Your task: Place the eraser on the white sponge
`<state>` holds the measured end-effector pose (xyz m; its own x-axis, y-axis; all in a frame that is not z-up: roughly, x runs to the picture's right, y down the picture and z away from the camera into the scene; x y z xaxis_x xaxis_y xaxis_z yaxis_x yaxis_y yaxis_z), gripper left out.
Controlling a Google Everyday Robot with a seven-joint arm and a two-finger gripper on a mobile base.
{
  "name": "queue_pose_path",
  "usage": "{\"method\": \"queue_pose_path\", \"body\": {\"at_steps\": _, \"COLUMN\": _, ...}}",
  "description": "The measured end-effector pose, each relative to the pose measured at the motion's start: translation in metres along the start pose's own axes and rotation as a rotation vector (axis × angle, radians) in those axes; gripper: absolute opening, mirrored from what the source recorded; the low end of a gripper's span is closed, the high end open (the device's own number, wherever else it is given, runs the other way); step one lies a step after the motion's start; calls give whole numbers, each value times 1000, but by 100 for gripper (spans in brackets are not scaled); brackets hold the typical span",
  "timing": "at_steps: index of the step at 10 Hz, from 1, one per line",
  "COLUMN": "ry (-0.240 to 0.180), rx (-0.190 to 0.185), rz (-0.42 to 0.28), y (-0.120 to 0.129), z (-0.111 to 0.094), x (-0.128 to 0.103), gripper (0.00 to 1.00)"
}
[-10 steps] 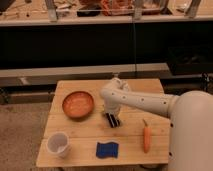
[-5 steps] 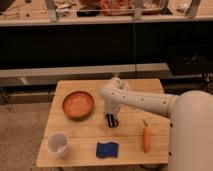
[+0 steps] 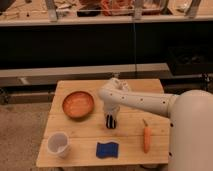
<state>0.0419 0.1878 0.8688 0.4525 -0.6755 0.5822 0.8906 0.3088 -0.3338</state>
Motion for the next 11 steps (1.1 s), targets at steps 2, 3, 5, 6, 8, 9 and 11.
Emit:
{"method": "queue_pose_path", "body": {"at_steps": 2, "ry": 0, "rx": -3, "rz": -1, "y": 0, "z": -2, "x": -1, "gripper": 2}}
{"method": "queue_pose_path", "body": {"at_steps": 3, "ry": -1, "rx": -6, "rz": -6, "y": 0, "z": -3, "x": -3, "gripper": 2}}
{"method": "queue_pose_path", "body": {"at_steps": 5, "ry": 1, "rx": -12, "rz": -14, "y": 4, "z": -7, "x": -12, "gripper": 2}}
{"method": "queue_pose_path", "body": {"at_steps": 6, "ry": 1, "rx": -16, "rz": -17, "y": 9, "z": -7, "x": -18, "gripper": 2}}
{"method": "queue_pose_path", "body": {"at_steps": 8, "ry": 6, "rx": -20, "rz": -22, "y": 13, "z": -9, "x": -22, "gripper": 2}}
{"method": "queue_pose_path", "body": {"at_steps": 9, "ry": 6, "rx": -19, "rz": -24, "y": 13, "z": -11, "x": -24, "gripper": 2}}
{"method": "queue_pose_path", "body": {"at_steps": 11, "ry": 8, "rx": -27, "rz": -42, "y": 17, "z": -14, "x": -35, "gripper": 2}}
